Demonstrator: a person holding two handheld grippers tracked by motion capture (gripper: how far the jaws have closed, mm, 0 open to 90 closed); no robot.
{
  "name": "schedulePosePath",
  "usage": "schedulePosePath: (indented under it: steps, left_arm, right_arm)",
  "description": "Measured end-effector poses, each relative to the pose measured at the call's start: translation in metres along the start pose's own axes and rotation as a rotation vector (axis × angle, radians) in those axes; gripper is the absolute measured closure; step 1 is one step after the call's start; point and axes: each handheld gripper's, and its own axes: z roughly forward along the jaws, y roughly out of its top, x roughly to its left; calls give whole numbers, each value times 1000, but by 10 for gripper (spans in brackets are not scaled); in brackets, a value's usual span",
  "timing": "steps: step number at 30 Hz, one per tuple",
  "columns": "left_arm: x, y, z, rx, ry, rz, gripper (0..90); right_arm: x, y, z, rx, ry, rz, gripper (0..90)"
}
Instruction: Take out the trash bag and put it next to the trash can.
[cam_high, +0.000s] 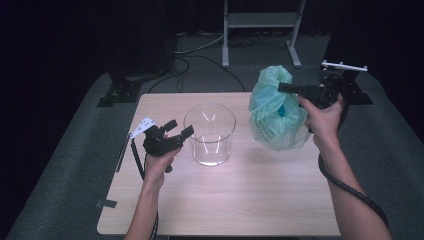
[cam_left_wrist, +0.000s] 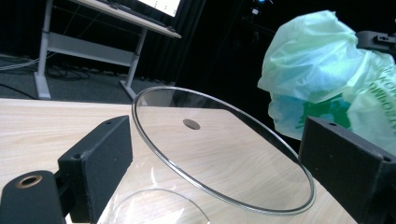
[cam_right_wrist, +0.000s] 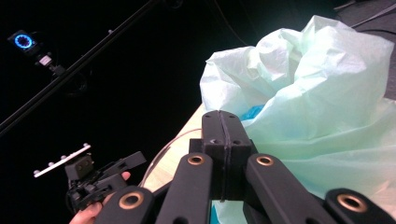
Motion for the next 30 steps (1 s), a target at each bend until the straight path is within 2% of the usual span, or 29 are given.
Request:
schedulePosePath:
  steps: [6, 10, 20, 25, 30]
  left_arm:
    - [-1, 0, 1, 5, -1, 8, 88]
    - [0, -1, 1, 7, 3, -1, 88]
    - [0, -1, 1, 9, 1, 0, 88]
    - [2, -1, 0, 1, 22, -6, 88]
    - [3, -1, -1, 4, 23, -7, 88]
  right_arm:
    - [-15, -7, -1, 2, -18, 28, 900]
    - [-22, -12, 2, 6, -15, 44, 900]
    - [-39, -29, 19, 39, -22, 74, 900]
    - [-47, -37, 27, 59, -34, 85, 900]
    - [-52, -44, 36, 79, -40, 92, 900]
